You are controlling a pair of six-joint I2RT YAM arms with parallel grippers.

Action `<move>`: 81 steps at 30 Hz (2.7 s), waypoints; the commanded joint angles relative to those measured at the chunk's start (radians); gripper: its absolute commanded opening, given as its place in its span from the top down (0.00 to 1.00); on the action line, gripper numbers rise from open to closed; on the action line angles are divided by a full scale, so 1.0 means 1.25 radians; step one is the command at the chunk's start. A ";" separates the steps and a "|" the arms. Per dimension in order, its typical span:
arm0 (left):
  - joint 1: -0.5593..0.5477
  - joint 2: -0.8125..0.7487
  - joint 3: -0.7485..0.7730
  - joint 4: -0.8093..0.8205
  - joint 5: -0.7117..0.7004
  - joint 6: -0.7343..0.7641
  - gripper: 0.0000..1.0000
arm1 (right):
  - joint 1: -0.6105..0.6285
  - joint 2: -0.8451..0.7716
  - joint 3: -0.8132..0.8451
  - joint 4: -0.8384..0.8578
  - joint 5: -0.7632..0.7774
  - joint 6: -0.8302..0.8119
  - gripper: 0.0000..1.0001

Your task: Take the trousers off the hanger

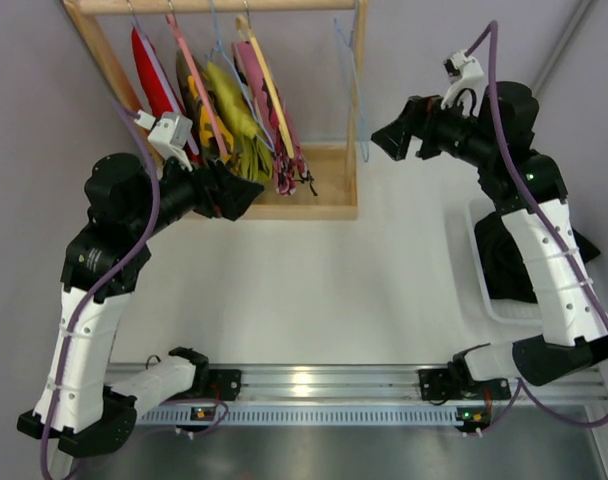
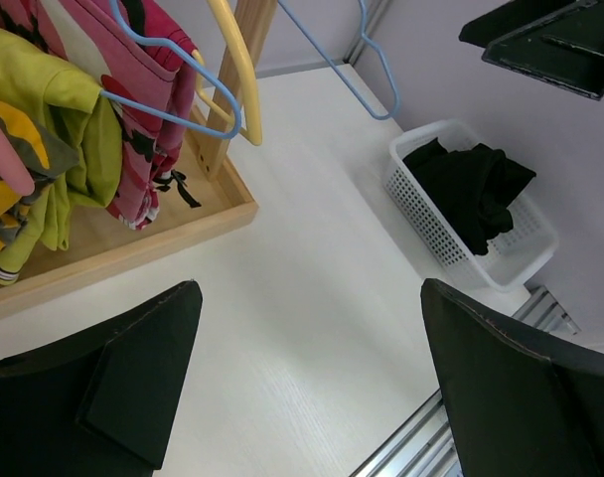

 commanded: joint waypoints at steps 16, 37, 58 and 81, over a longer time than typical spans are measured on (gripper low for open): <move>0.199 -0.026 -0.007 0.111 0.147 -0.255 0.06 | 0.237 0.279 0.327 0.220 0.024 0.011 0.26; 0.228 -0.060 -0.094 0.138 0.177 -0.291 0.05 | 0.266 0.434 0.366 0.355 0.024 0.119 0.43; 0.228 -0.061 -0.106 0.139 0.174 -0.293 0.05 | 0.268 0.528 0.393 0.428 0.000 0.225 0.57; 0.228 -0.061 -0.119 0.141 0.155 -0.302 0.05 | 0.233 0.461 0.470 0.615 -0.004 0.287 1.00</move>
